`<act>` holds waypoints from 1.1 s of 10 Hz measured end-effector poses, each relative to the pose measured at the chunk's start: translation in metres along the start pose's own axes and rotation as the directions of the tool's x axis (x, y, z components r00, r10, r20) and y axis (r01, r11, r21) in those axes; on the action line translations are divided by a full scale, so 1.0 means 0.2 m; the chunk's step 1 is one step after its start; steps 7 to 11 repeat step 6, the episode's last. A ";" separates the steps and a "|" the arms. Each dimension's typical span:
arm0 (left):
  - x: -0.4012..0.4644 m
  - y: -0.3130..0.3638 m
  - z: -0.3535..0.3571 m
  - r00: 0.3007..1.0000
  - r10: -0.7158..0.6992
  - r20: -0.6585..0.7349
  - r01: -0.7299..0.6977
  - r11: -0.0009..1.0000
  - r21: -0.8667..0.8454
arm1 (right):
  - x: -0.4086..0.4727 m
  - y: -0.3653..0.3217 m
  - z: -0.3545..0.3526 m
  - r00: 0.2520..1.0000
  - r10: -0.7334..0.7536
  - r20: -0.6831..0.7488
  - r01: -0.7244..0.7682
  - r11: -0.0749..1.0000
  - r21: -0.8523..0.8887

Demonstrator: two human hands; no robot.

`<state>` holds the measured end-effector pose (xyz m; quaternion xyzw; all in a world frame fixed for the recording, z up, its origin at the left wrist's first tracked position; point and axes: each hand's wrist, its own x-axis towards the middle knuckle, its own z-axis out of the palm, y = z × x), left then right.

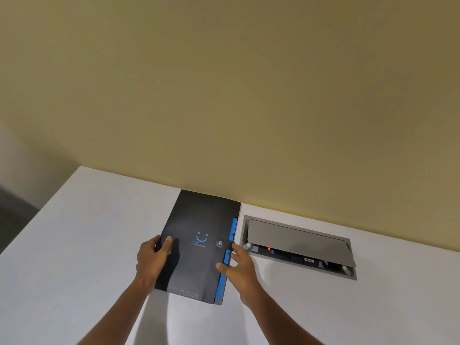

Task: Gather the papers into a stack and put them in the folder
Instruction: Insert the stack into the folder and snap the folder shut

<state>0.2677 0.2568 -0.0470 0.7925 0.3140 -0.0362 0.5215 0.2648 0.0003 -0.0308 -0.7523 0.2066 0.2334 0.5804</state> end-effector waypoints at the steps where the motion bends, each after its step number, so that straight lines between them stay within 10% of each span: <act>1: 0.02 0.02 0.01 1.000 0.019 0.014 -0.019 1.000 0.010 | 0.02 0.00 0.00 1.000 0.001 -0.002 -0.001 1.000 0.005; 11: -0.15 0.01 0.00 0.997 0.018 -0.072 -0.010 0.993 0.115 | -0.09 0.18 -0.10 0.999 0.042 0.026 -0.040 0.996 -0.084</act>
